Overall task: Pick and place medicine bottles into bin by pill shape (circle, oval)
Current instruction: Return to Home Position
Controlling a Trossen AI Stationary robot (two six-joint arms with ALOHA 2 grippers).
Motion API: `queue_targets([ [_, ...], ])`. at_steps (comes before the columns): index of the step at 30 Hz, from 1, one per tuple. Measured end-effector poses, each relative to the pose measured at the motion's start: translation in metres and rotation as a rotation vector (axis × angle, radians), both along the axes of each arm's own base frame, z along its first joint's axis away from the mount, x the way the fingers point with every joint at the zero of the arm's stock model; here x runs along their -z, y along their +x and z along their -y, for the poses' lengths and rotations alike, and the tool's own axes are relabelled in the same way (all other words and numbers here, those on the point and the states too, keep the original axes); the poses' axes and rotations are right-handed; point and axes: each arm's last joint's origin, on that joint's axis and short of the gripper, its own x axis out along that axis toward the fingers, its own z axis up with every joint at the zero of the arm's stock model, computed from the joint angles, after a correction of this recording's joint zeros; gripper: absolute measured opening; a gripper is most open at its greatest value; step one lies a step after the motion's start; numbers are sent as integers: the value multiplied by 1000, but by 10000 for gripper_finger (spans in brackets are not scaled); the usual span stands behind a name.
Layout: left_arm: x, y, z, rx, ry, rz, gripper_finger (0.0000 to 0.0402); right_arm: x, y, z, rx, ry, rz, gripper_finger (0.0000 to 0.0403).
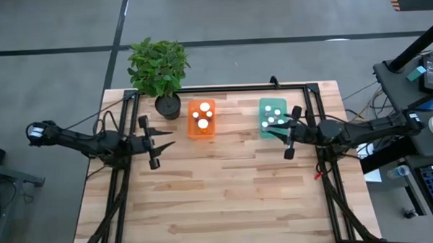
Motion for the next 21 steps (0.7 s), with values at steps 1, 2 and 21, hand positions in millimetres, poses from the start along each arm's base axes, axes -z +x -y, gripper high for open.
queue_targets([
  [1,1,-2,0,0,-2,8,132,0,-2,0,-5,0,8,74],
  [2,2,-3,-1,-2,-4,16,132,0,-3,0,-8,2,16,74],
  [21,22,-29,-9,-62,-39,107,132,17,-58,8,-5,12,275,72],
])
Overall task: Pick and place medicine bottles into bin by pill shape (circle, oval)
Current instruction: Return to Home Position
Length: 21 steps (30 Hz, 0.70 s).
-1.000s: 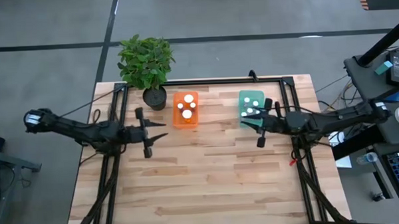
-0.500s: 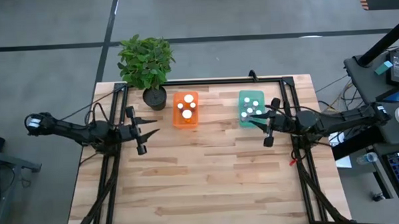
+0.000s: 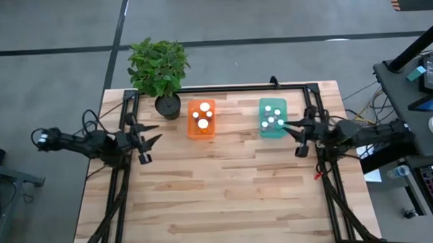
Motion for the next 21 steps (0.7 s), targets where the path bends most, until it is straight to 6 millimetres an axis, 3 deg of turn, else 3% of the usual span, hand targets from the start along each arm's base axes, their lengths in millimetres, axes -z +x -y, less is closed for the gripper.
queue_targets([
  [8,13,-12,-3,-15,-19,57,132,10,-17,3,2,6,34,64],
  [15,27,-18,-5,-14,-31,98,132,20,-12,2,-4,23,-10,53],
  [21,38,-14,-4,-11,-76,76,132,41,-8,1,-9,50,-49,51],
])
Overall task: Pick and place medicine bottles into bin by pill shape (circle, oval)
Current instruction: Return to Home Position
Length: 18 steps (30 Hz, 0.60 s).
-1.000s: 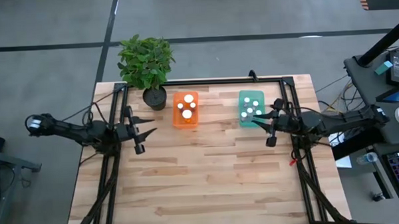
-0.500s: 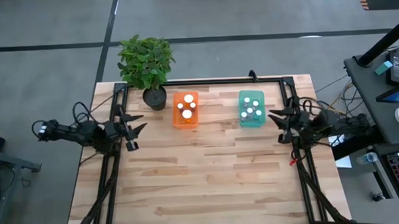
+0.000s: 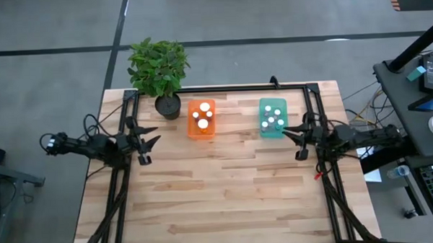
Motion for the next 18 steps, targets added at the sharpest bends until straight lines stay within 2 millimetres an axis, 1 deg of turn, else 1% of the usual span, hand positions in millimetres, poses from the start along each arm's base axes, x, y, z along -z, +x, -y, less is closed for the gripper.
queue_targets([
  [4,4,2,0,4,-19,-37,132,19,5,-1,-5,17,-17,51],
  [6,5,3,1,4,-16,-53,132,23,6,-1,-6,37,-57,51],
  [12,7,5,1,4,-20,-69,132,22,6,-1,1,46,-46,51],
  [15,6,4,0,-9,-63,-43,132,23,6,1,46,72,-44,53],
  [18,5,3,0,-16,-66,-31,132,23,5,2,95,93,-39,54],
])
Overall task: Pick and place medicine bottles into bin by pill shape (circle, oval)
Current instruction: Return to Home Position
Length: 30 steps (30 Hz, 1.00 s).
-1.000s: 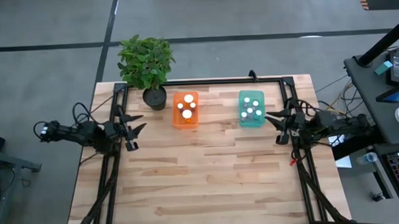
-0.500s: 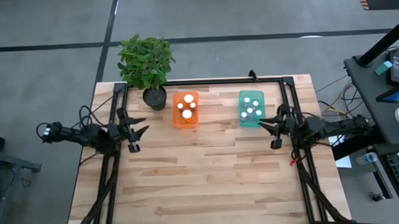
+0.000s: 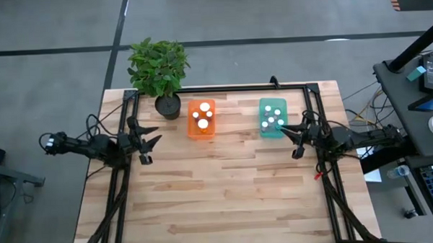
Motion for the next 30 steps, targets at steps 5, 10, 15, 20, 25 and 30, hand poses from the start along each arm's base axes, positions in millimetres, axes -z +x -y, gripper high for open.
queue_targets([
  [5,1,1,0,1,1,-13,132,0,0,0,5,19,2,52],
  [10,3,2,1,1,5,-30,132,1,0,0,5,18,0,52],
  [15,4,3,1,1,8,-42,132,1,0,0,5,18,0,52],
  [20,4,4,1,1,10,-48,132,1,0,0,6,18,-1,52],
  [25,4,4,1,1,9,-46,132,1,0,0,5,17,-1,52],
  [30,4,4,1,1,9,-46,132,1,0,0,5,18,-1,52],
])
